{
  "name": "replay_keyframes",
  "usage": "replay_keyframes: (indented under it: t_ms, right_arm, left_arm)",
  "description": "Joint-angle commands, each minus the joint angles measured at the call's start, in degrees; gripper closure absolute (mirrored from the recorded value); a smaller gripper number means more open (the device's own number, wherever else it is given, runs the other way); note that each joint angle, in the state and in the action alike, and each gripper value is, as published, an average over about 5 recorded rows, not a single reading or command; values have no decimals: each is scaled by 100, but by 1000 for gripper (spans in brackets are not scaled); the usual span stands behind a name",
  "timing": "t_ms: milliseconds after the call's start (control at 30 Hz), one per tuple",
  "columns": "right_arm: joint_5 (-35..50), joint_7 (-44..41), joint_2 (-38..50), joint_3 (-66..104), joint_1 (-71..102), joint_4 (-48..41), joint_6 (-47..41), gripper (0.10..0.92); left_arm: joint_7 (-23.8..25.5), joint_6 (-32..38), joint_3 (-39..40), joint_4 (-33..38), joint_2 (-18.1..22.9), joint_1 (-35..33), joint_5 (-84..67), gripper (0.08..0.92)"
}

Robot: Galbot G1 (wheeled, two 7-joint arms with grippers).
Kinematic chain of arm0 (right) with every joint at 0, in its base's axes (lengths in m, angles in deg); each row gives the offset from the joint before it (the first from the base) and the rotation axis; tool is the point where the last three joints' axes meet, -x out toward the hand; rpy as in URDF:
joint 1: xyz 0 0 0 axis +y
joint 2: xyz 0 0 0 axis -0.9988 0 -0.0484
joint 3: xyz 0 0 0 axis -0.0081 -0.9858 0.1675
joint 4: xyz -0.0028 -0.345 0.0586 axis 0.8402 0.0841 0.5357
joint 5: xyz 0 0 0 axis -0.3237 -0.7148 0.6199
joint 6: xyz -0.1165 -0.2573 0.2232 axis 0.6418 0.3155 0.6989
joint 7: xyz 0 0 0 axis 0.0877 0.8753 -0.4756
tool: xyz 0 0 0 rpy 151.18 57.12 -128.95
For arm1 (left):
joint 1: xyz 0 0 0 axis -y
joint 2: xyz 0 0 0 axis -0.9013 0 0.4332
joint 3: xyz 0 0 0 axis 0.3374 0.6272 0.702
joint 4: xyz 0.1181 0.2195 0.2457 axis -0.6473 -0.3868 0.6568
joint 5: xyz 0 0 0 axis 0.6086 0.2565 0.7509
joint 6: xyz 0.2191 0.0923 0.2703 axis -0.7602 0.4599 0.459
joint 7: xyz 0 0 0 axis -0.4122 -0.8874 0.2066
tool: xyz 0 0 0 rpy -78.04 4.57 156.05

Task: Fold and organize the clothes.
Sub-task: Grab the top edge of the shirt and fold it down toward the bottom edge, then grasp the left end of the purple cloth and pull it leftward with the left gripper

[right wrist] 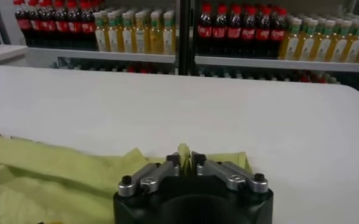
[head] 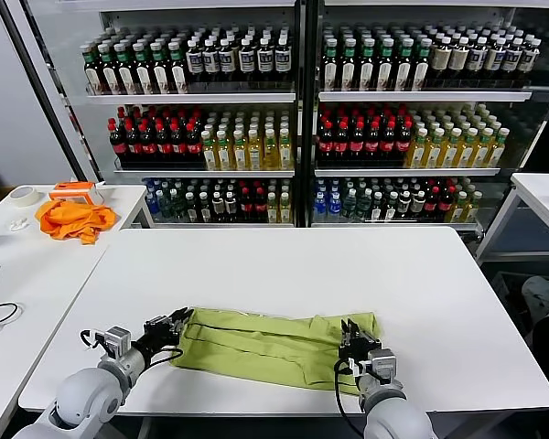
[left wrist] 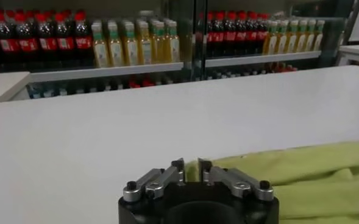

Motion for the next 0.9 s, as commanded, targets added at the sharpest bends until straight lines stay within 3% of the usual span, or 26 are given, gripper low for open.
replay_keyframes:
  t_ms: [33,233,400,533,667,900]
  right_arm:
    - [-152,8,92,149,531,568,-8,647]
    - [-19,-24,151,501,861,1023,-2,474]
    - [87,-81,172,702,1152,1113,33,327]
    - [77,-108,150,756,1231,1087,92,232]
    - [42,-121,111,730,1230,1032,131,205]
    - [-50,-124,36,600,1204,957,177,203]
  left_arm:
    - [-170,-41,-146,153,9,-56,-227,655]
    - [-995,-81,71,540,129,-93,-446,482]
    - [-1328,-244,201,518,299,-126,-477,343]
    - [-1888,-423,343,532,432,-137,-487,230]
    - [-2390,-428,488,377,608,-59,-490,182]
    - [-2580,-254,628,98,849,208,-509,177]
